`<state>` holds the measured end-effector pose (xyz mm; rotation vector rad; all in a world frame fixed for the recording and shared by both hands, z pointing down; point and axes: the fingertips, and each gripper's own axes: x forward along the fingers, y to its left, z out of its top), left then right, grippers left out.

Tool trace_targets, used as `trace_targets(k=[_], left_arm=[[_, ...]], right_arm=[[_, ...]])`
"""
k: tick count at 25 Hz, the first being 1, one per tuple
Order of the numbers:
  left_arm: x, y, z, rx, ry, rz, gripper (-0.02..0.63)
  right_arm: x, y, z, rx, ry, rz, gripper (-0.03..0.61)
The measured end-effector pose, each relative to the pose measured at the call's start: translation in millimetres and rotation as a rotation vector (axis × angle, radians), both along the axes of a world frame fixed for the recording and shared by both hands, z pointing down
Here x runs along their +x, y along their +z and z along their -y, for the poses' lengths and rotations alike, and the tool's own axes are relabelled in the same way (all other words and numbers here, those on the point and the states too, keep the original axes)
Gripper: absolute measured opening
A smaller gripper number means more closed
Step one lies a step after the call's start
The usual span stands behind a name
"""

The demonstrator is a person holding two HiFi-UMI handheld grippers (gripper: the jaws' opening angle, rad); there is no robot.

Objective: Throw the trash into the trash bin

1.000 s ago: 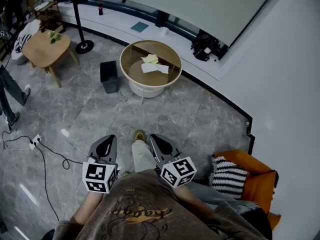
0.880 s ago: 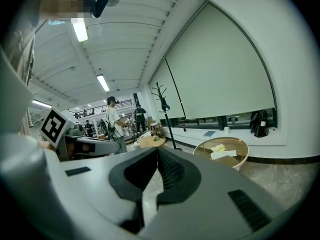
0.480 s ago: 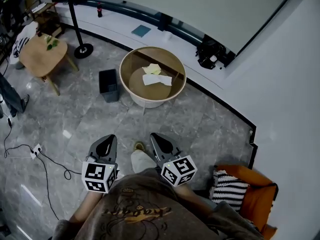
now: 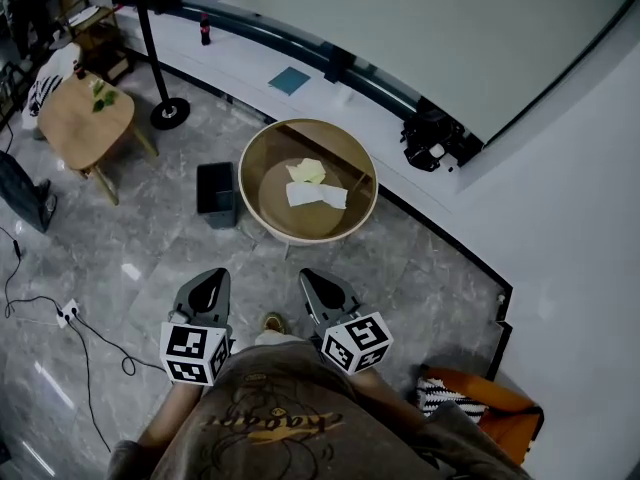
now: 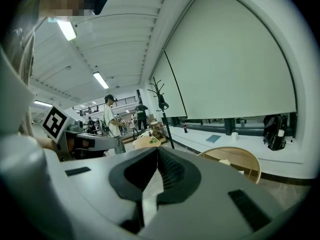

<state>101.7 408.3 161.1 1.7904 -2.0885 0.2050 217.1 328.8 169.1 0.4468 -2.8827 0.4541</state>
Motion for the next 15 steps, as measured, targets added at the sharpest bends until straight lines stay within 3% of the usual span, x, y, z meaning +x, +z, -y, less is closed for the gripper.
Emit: trace_targets(k=[6,15], left_arm=[[-30.8,-2.1,33.4,0.013,-0.075,-0.003,0.018],[-62.6,4.4,73.8,0.003,-0.064,-0.004,0.020]], right_arm=[[-25.9,2.1,34.1,0.002,-0.064,-0.005,0.019],[-53.0,15.8,68.8,-0.025,-0.048,-0.015,0.019]])
